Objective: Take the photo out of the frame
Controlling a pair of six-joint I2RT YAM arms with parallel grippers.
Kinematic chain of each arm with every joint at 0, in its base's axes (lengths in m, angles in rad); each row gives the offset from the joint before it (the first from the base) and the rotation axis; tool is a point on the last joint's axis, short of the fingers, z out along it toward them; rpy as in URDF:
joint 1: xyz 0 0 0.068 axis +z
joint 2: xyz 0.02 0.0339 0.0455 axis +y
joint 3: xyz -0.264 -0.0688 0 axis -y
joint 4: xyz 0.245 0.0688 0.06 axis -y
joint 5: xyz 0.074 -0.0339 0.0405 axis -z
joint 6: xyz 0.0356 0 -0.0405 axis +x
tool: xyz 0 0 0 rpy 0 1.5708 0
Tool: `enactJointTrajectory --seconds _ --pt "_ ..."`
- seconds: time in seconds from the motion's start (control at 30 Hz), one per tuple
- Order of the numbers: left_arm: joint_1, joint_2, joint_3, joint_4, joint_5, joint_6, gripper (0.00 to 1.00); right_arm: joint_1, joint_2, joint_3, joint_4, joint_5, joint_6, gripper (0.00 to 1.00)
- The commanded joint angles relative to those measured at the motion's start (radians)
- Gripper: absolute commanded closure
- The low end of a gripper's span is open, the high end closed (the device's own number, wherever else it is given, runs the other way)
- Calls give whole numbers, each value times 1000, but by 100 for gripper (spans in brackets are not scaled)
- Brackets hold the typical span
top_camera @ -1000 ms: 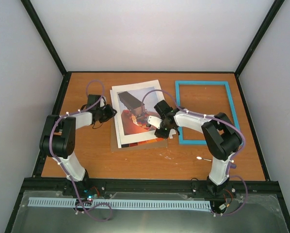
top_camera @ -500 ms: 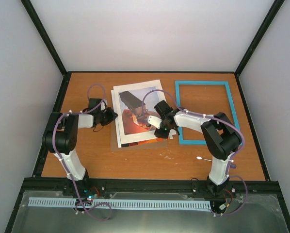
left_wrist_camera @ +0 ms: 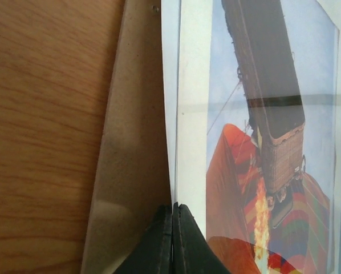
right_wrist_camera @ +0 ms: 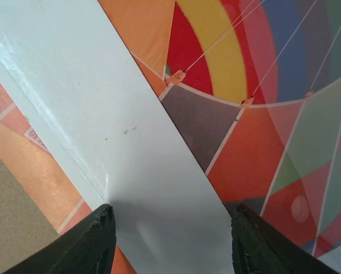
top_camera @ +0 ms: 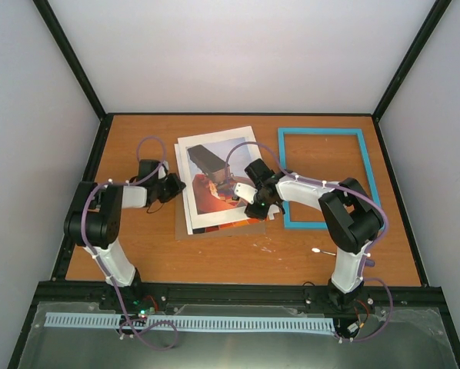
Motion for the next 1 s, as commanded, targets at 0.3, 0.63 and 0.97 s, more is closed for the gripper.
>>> enactJointTrajectory --seconds 0.3,0.63,0.97 --pt "2 -201 3 -102 -4 -5 99 -9 -62 -2 -88 -41 32 42" --pt "3 -359 23 -312 -109 30 99 -28 -168 -40 -123 -58 57 40" --pt "7 -338 -138 -189 -33 0 99 -39 -146 -72 -81 -71 67 40"
